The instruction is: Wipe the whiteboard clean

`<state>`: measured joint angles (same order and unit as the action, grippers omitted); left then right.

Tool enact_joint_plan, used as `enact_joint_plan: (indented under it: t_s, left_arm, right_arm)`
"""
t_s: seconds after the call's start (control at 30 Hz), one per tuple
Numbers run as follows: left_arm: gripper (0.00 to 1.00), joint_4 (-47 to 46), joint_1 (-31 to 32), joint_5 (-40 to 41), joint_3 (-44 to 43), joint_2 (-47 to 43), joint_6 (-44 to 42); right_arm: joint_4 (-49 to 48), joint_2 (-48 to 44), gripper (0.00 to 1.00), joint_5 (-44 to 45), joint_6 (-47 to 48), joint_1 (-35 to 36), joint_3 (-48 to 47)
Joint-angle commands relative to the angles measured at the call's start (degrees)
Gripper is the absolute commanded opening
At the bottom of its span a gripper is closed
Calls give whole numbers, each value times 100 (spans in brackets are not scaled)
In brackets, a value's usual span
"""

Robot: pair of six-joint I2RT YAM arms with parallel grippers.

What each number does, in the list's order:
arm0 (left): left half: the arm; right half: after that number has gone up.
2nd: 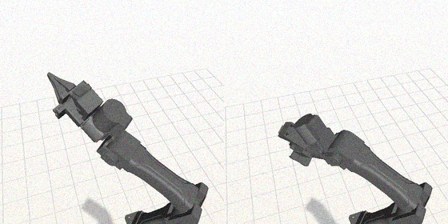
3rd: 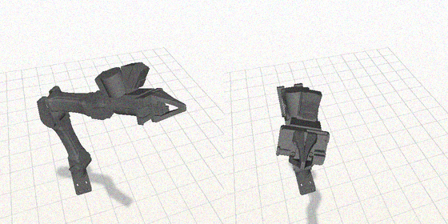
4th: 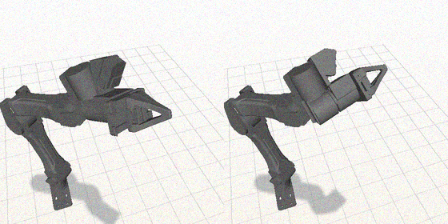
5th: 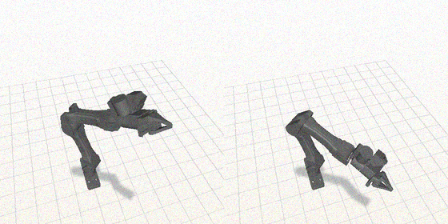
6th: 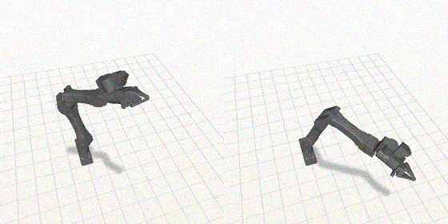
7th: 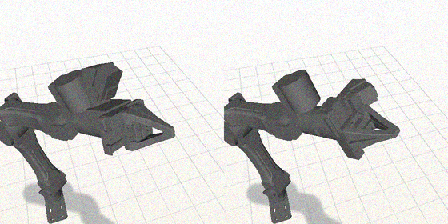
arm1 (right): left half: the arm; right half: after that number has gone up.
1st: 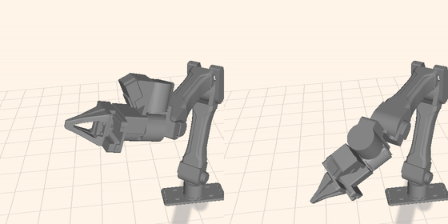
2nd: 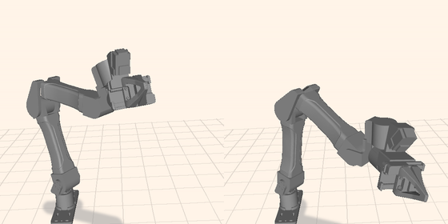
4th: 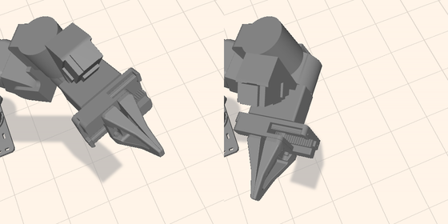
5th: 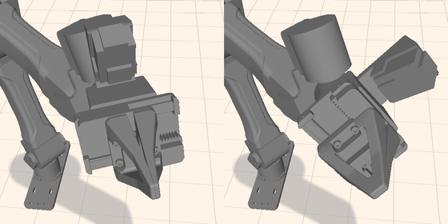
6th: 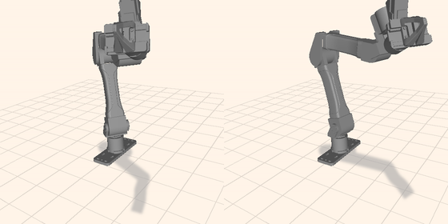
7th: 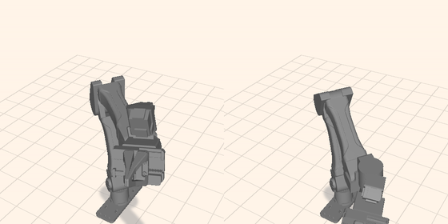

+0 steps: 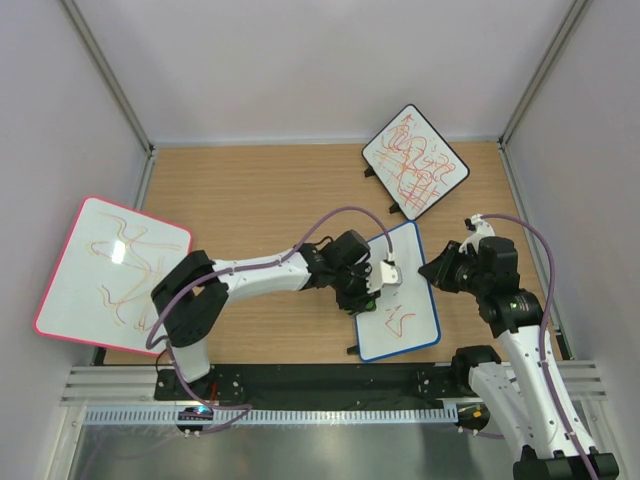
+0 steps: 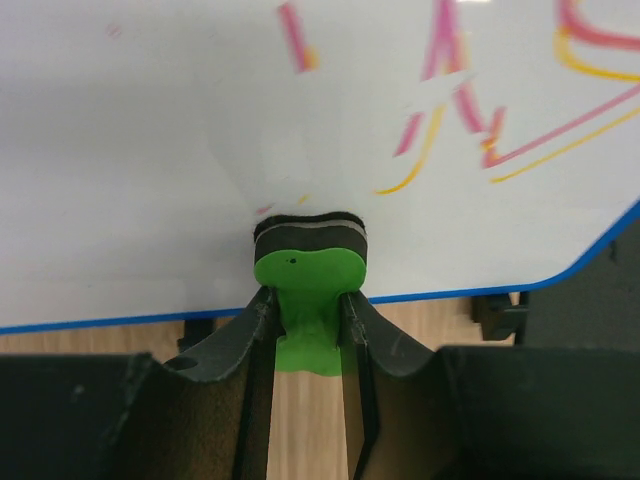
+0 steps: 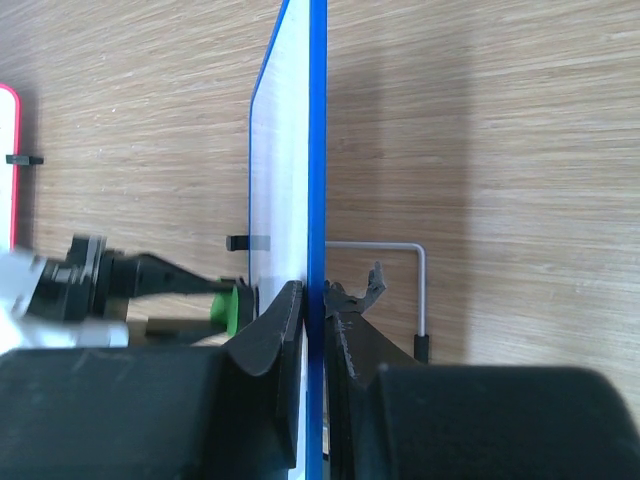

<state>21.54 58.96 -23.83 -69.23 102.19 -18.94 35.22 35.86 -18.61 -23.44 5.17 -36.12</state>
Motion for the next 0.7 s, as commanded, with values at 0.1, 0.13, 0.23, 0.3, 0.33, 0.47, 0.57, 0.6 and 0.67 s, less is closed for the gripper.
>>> enact_joint_plan:
  t_s: [0.1,0.13,0.23,0.3,0.33,0.47,0.57,0.6,0.67]
  left_arm:
    - [0,-168,-262,248,24,345,-242]
    - [0,-168,-271,169,-2,345,-216]
    - [0,-176,-253,46,-125,275,-84]
    - [0,-168,-227,-60,-231,231,-22]
    - [0,-185,-218,-77,-275,222,13]
    - [0,-168,-122,-165,-538,292,74]
    - [0,-168,-34,-236,-793,354,136]
    - [0,-124,-8,-279,-942,415,180]
    - [0,-27,19,-384,-1153,486,241]
  right_arm:
    - [-130,-35,1,-11,77,37,-150]
    - [-130,-35,1,-11,77,28,-150]
    - [-121,-52,1,-11,85,37,-150]
    - [-121,-52,1,-11,85,37,-150]
    - [-130,-52,1,-11,77,28,-150]
    - [-121,-52,1,-11,85,45,-141]
    - [-138,-53,1,-20,77,28,-141]
    - [-138,-44,1,-20,68,28,-141]
    - [-130,-35,1,-11,76,28,-141]
